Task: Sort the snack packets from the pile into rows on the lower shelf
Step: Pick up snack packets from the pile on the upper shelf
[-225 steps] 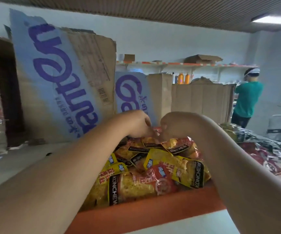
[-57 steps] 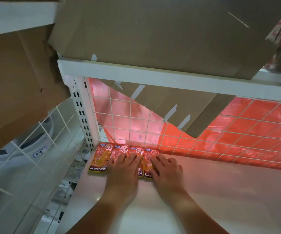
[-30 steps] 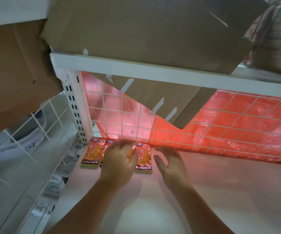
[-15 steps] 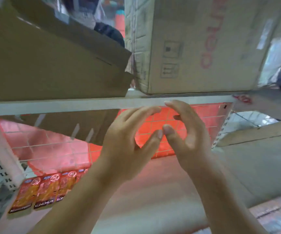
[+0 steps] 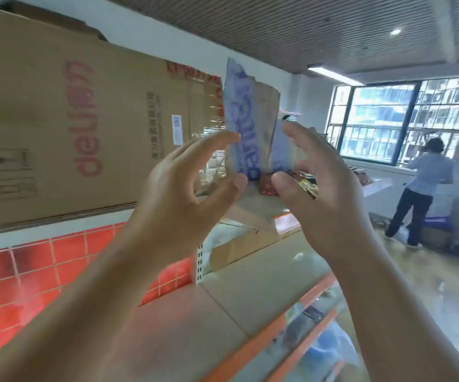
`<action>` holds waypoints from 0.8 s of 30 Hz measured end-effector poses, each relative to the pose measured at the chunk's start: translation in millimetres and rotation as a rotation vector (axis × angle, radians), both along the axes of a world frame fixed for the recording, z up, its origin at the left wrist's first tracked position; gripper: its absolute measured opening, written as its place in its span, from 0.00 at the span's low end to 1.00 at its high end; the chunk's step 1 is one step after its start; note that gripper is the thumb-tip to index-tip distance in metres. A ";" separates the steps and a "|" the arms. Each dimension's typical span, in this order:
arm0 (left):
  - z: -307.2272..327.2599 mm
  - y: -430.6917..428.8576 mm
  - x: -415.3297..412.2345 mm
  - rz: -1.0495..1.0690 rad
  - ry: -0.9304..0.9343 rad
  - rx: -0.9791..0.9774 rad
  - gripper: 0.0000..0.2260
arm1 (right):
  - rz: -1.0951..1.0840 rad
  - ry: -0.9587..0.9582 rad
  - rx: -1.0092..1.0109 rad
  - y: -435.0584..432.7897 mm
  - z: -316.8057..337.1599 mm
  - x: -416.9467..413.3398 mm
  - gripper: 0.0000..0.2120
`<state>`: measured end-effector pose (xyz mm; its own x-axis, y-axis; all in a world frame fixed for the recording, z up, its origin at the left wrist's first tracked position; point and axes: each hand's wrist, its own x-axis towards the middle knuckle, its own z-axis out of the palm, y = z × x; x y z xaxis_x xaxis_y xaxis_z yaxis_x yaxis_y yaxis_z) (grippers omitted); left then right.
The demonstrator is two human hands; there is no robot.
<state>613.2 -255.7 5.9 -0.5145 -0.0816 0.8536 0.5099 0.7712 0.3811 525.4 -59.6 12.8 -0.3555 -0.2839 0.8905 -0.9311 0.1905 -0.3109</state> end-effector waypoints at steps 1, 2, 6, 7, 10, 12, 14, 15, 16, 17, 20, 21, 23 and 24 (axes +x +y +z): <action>5.2 12.9 -9.1 -0.006 -0.008 -0.011 0.24 | -0.018 -0.007 -0.006 18.4 4.4 -5.4 0.27; 10.7 28.6 -20.2 -0.021 -0.015 -0.021 0.26 | -0.037 -0.013 -0.004 40.0 9.0 -10.5 0.27; 25.6 79.4 -63.2 -0.098 -0.051 -0.010 0.28 | -0.139 -0.010 0.026 108.7 22.6 -29.9 0.24; 29.0 91.1 -74.9 -0.108 -0.056 -0.009 0.26 | -0.167 -0.016 0.026 123.0 24.8 -36.1 0.24; 37.8 117.6 -108.9 -0.111 -0.053 -0.035 0.24 | -0.225 -0.047 0.000 156.6 29.1 -57.6 0.24; 41.4 129.5 -131.5 -0.120 -0.054 -0.065 0.24 | -0.241 -0.078 -0.034 172.7 29.1 -73.7 0.23; 45.8 139.6 -157.4 -0.133 -0.062 -0.101 0.26 | -0.274 -0.092 -0.051 187.0 27.7 -94.2 0.22; 48.7 143.8 -171.4 -0.142 -0.068 -0.122 0.26 | -0.293 -0.103 -0.053 192.9 26.7 -105.9 0.21; 51.9 146.6 -183.8 -0.152 -0.074 -0.144 0.26 | -0.307 -0.119 -0.053 196.8 25.6 -116.6 0.21; 55.7 149.9 -199.0 -0.161 -0.079 -0.170 0.25 | -0.320 -0.129 -0.050 201.1 25.0 -129.3 0.20; 69.3 154.8 -248.6 -0.139 -0.088 -0.249 0.22 | -0.356 -0.136 -0.033 211.6 26.5 -170.2 0.20; 73.2 154.5 -264.6 -0.129 -0.090 -0.270 0.21 | -0.365 -0.141 -0.023 214.2 27.4 -182.5 0.20; 78.7 155.1 -303.1 -0.112 -0.107 -0.305 0.20 | -0.378 -0.144 0.001 220.5 30.5 -213.6 0.20; 80.9 155.1 -322.4 -0.103 -0.115 -0.319 0.19 | -0.381 -0.147 0.010 222.3 33.3 -230.1 0.20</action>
